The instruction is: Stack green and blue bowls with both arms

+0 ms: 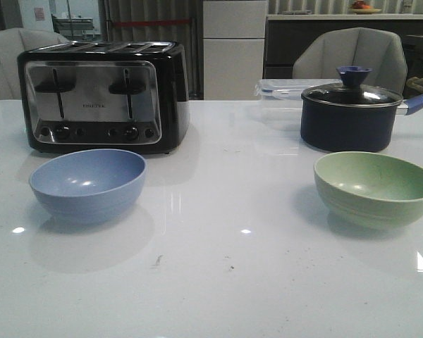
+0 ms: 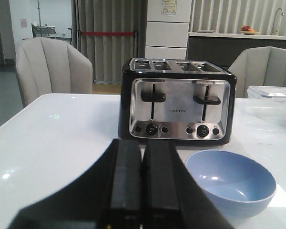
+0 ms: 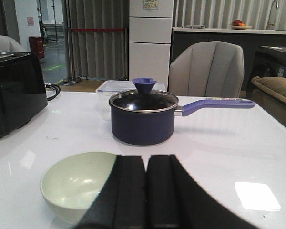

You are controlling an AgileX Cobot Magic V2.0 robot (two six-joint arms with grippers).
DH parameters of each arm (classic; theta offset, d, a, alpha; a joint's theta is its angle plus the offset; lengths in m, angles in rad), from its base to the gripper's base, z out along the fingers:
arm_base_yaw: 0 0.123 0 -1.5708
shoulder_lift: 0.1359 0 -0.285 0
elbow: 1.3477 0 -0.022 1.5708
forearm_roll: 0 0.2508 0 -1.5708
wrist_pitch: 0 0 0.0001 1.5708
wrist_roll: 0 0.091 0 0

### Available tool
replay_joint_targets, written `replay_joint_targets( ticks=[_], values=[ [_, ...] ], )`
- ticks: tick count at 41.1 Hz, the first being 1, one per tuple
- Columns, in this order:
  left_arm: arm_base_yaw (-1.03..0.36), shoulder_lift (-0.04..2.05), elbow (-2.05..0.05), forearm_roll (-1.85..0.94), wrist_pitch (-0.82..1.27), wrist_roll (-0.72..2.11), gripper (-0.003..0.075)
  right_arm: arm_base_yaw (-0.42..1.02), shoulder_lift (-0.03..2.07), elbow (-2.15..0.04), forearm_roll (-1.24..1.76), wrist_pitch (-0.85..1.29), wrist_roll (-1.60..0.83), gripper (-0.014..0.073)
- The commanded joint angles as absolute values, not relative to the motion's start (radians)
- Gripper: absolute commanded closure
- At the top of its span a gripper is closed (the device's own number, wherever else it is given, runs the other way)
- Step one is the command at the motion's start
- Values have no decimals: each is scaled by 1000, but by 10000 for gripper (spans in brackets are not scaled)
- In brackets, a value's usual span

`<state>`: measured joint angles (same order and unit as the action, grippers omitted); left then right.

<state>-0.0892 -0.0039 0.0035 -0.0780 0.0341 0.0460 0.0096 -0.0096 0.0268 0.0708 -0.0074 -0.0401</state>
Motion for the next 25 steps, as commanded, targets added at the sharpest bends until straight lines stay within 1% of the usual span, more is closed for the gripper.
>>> replay_joint_targets(
  ticks=[1, 25],
  values=[
    [-96, -25, 9, -84, -59, 45, 624, 6, -30, 25, 64, -100, -41, 537],
    [-96, -25, 9, -84, -59, 45, 624, 6, -30, 25, 64, -107, -41, 537]
  ],
)
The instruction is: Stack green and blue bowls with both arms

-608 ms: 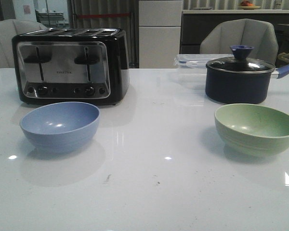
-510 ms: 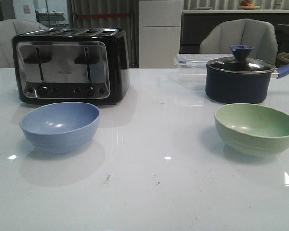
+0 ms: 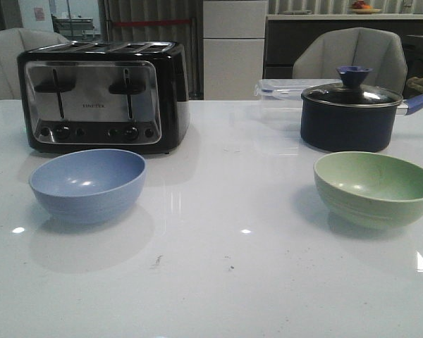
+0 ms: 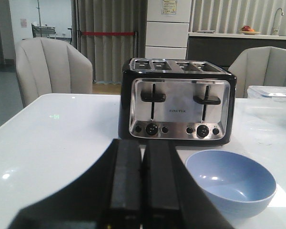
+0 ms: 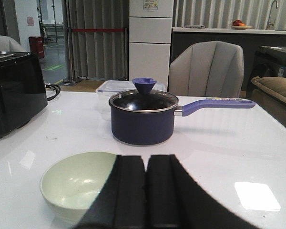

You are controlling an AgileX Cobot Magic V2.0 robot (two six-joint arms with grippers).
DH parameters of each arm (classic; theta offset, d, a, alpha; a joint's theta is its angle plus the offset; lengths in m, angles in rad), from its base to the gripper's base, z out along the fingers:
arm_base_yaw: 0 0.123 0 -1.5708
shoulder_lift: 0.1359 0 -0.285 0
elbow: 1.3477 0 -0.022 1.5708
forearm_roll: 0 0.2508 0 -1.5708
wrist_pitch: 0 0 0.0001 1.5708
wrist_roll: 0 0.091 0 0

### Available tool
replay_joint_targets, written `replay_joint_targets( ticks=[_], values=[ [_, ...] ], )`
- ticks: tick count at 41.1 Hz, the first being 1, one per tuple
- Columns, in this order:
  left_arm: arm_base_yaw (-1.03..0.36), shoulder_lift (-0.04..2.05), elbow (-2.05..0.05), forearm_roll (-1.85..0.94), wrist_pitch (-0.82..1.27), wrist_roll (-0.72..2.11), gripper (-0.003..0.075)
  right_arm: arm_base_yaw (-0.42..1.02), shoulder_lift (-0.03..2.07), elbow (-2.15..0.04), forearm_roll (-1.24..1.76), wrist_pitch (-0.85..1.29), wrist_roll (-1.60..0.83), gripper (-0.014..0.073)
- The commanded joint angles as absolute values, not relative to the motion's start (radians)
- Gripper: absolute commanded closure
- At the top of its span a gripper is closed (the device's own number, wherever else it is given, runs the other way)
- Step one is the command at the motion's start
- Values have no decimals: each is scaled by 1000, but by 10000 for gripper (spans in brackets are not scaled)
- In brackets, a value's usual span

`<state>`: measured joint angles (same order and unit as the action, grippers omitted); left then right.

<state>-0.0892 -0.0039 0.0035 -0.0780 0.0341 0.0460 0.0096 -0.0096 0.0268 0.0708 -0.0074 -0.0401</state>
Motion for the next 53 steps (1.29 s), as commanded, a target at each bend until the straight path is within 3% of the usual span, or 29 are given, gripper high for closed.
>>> replay_joint_targets(
  ticks=[1, 13, 22, 36, 53],
  values=[
    [-96, -25, 9, -84, -59, 45, 624, 6, -30, 25, 64, -115, -41, 537],
    [-96, -25, -58, -87, -105, 45, 624, 6, -30, -82, 65, -28, -41, 537],
    [-96, 10, -311, -87, 81, 45, 624, 6, 14, -327, 64, 124, -41, 537],
    [-96, 285, -674, -57, 441, 45, 624, 6, 304, -622, 64, 380, -41, 537],
    [-96, 522, -651, -62, 616, 45, 624, 6, 576, -641, 64, 599, -41, 537]
  ],
)
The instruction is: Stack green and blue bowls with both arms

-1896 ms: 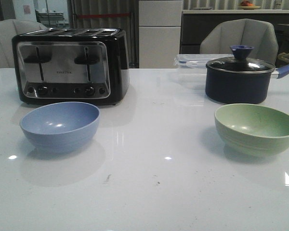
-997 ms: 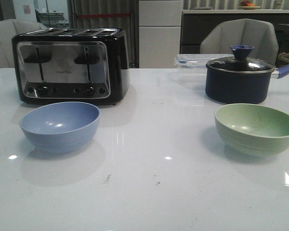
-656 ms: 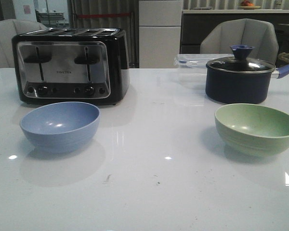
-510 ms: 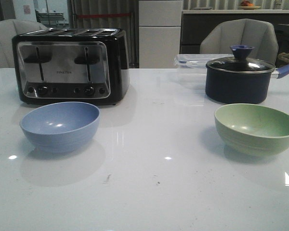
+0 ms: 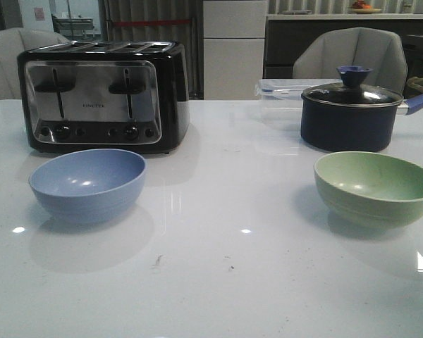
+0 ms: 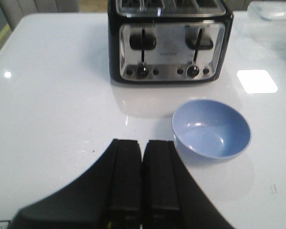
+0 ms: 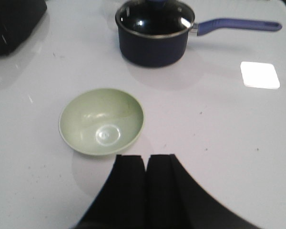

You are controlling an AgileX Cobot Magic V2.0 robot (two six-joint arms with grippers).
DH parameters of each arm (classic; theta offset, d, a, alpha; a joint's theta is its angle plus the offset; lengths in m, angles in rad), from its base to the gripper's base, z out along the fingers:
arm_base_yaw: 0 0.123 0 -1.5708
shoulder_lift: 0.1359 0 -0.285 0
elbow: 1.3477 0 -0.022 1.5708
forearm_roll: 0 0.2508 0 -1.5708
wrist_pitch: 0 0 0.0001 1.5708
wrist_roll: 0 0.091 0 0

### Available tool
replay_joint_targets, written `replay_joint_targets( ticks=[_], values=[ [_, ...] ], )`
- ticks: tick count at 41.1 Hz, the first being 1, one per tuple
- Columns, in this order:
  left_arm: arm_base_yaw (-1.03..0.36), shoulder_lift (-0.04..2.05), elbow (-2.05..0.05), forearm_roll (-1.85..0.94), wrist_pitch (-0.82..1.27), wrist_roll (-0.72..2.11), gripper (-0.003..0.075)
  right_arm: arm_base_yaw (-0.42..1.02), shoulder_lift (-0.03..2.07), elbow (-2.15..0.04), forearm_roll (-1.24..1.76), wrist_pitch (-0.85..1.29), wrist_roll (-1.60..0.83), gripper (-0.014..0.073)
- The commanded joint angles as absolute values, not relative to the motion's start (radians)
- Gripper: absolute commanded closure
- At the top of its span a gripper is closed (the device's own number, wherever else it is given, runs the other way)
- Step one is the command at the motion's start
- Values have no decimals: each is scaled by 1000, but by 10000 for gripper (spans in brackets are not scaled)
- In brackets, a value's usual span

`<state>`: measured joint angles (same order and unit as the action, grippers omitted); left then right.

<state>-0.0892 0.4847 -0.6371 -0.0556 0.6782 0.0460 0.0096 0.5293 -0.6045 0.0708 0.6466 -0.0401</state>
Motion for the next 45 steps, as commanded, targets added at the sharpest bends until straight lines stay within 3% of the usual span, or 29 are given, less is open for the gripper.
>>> replay_joint_targets(
  ticks=[1, 6, 9, 14, 19, 24, 45],
  values=[
    [-96, 533, -645, -62, 618, 45, 624, 6, 591, -641, 64, 604, -41, 537],
    [-96, 556, -625, -62, 621, 45, 624, 6, 663, -641, 64, 639, -41, 531],
    [-96, 557, -621, -62, 612, 45, 617, 6, 707, -641, 64, 646, -41, 477],
    [-96, 557, -620, -62, 593, 45, 556, 6, 783, -643, 64, 633, -41, 251],
    [-96, 557, -620, -62, 593, 45, 374, 6, 868, -650, 74, 595, -41, 81],
    [-96, 557, -620, -62, 593, 45, 264, 6, 973, -695, 100, 568, -41, 74],
    [-96, 557, -620, -62, 593, 45, 264, 6, 1559, -1072, 113, 599, -41, 76]
  ],
)
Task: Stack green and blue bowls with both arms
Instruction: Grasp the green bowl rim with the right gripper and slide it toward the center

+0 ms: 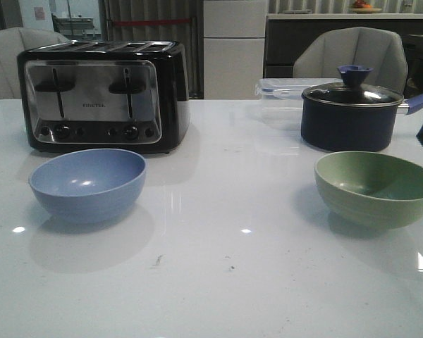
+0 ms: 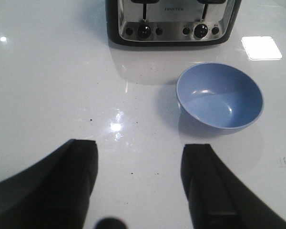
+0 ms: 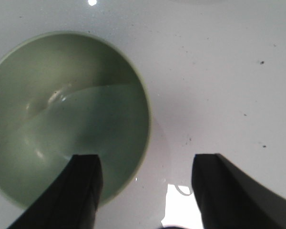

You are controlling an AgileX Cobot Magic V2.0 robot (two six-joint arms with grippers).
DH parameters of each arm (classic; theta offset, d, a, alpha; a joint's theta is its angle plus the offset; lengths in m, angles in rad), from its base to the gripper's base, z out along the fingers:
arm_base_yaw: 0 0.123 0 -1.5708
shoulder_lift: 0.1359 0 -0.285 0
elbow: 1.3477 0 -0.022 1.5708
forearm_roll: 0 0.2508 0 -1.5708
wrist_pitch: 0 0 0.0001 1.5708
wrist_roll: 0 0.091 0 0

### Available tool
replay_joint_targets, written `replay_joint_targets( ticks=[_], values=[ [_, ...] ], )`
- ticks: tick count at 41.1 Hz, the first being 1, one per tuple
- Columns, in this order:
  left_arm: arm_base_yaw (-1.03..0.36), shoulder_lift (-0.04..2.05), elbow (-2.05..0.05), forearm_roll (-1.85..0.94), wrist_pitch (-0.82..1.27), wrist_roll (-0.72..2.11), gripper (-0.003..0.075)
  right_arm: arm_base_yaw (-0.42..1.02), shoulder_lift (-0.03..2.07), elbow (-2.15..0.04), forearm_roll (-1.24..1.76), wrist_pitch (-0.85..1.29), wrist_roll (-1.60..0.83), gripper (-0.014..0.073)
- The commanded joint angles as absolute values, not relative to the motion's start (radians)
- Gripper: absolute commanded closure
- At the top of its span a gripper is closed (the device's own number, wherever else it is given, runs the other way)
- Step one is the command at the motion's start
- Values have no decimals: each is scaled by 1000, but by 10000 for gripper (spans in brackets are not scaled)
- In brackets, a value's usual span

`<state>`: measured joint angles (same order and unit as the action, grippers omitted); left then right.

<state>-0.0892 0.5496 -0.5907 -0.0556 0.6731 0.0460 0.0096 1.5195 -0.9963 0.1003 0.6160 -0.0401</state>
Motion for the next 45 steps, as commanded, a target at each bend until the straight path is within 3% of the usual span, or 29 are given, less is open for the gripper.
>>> replay_joint_targets(
  ticks=[1, 4, 14, 24, 32, 45],
  values=[
    [-96, 557, -620, -62, 593, 45, 264, 6, 1579, -1084, 118, 602, -41, 77],
    [-96, 557, -620, -62, 593, 45, 264, 6, 1641, -1123, 134, 614, -41, 99],
    [-96, 557, -620, -62, 593, 45, 264, 6, 1740, -1183, 158, 630, -41, 363],
    [-96, 557, -620, -62, 593, 45, 264, 6, 1735, -1183, 153, 652, -43, 533],
    [-96, 557, -620, -62, 593, 45, 264, 55, 1670, -1183, 155, 689, -43, 541],
    [-96, 557, -620, -62, 593, 45, 264, 336, 1641, -1183, 155, 677, -43, 541]
  ],
)
